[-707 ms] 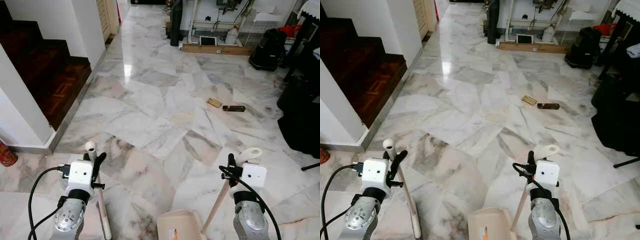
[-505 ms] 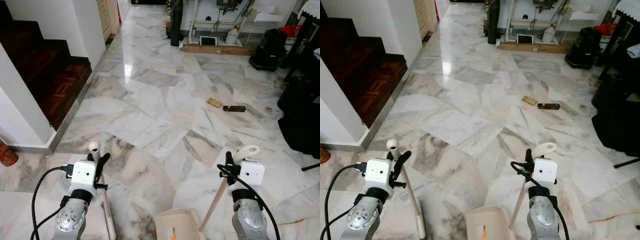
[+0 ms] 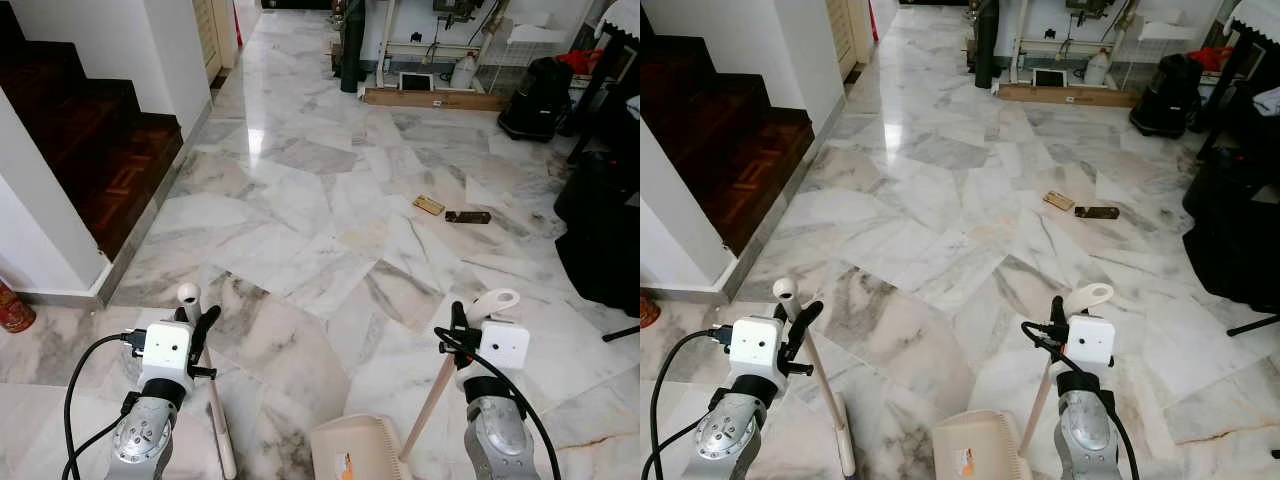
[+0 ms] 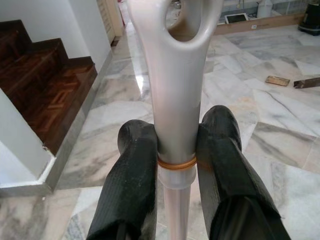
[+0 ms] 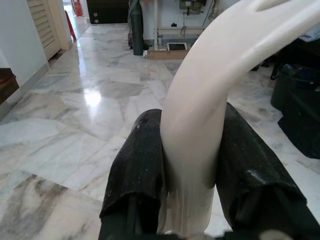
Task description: Sweep floor
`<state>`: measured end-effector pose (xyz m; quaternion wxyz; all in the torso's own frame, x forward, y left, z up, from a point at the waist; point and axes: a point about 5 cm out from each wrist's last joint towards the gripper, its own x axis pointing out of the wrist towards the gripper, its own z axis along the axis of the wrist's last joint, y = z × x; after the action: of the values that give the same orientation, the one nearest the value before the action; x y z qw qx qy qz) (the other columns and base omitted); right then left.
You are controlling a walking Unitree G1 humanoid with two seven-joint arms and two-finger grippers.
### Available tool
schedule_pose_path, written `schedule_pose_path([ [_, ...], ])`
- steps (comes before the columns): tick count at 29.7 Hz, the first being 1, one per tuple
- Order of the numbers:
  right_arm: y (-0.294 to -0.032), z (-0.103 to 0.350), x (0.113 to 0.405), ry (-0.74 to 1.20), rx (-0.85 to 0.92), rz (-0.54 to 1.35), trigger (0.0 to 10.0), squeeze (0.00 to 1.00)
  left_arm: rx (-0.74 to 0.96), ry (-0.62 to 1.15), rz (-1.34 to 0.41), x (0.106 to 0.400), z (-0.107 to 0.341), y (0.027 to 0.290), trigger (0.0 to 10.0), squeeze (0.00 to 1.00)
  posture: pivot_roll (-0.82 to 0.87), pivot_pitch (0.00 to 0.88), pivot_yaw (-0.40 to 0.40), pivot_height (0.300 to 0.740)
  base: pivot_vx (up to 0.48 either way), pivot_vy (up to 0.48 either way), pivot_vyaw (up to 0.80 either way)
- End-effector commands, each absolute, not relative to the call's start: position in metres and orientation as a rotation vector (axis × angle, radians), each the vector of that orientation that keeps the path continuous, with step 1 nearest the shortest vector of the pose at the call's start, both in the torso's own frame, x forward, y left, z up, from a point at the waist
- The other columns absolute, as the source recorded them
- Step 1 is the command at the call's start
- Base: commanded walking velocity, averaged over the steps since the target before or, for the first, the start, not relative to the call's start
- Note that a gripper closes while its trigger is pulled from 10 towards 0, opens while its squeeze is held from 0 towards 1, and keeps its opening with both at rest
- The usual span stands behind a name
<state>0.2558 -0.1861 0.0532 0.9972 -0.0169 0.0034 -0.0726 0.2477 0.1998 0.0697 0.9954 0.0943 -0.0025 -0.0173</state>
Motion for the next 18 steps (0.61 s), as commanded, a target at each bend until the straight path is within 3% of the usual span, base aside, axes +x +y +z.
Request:
schedule_pose_path([
  [1,-0.1880,0.0613,0.2591,-0.032,-0.039,-0.150,10.0,0.00,0.195,-0.048,-0.033,0.2505,0.0795,0.1990,10.0,0.00,0.07,0.024,0.007,0.740,0.322,0.000,0.00],
  [18,-0.1873,0.0605,0.2583,-0.029,-0.038,-0.157,10.0,0.00,0.196,-0.046,-0.035,0.2498,0.0801,0.2000,10.0,0.00,0.07,0.039,0.011,0.740,0.351,0.000,0.00],
])
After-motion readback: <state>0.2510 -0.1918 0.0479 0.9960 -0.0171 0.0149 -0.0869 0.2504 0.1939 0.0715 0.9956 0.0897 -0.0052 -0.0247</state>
